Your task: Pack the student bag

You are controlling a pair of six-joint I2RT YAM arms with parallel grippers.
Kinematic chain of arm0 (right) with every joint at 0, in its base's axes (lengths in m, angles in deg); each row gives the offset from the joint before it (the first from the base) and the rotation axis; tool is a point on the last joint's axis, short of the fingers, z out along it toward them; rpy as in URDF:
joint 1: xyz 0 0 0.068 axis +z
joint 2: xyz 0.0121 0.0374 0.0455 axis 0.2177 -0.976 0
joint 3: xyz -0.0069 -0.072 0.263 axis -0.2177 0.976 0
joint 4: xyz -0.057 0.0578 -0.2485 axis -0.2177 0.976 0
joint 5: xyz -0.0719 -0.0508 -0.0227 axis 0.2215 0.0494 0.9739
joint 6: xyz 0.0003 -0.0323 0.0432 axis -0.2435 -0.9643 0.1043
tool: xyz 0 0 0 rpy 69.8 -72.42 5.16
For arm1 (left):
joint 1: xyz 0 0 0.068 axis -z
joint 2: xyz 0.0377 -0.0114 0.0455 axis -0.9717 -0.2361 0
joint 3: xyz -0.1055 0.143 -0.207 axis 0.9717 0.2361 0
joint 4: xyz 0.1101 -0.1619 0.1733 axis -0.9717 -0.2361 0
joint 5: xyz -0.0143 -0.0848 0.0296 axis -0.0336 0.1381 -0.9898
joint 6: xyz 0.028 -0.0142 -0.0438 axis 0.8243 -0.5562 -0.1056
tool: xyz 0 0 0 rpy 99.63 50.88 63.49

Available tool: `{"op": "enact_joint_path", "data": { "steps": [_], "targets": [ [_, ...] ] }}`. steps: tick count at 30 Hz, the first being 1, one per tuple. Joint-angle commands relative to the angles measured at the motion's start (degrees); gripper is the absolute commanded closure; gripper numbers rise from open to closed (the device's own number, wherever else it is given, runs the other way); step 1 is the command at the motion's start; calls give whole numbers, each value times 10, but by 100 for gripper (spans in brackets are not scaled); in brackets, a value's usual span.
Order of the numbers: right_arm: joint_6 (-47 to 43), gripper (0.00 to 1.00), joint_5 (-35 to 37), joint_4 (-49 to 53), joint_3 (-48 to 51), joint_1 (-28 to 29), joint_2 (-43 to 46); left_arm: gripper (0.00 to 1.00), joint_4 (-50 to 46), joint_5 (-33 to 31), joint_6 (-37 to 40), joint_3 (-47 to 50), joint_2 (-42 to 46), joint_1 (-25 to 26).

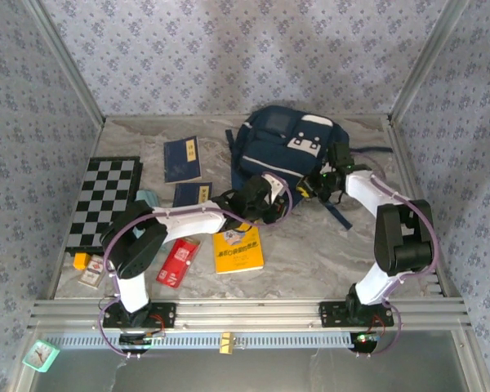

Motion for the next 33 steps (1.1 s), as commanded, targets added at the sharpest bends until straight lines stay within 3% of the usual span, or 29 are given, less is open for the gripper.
{"op": "enact_joint_path", "data": {
  "steps": [1,6,14,17,21,24,28,33],
  "targets": [
    [-141,100,27,49,-49,-63,11,100,23,61,-16,-23,8,24],
    [-193,100,-25,95,-112,-140,-23,100,4,54,0,28,38,-5],
    [-223,100,-23,142,-179,-167,-72,100,21,72,7,76,65,-79],
    [-210,88,-39,134,-166,-164,-66,100,31,85,1,60,55,-77],
    [-201,48,-22,150,-135,-159,-20,100,53,93,-5,39,37,-63],
    [-175,33,-27,165,-96,-157,21,100,50,86,5,25,26,-52],
    [-120,28,-34,163,-19,-125,81,100,43,79,14,15,24,-47],
    [45,28,-28,63,75,-31,131,100,18,70,41,-10,15,-29]
  ]
}}
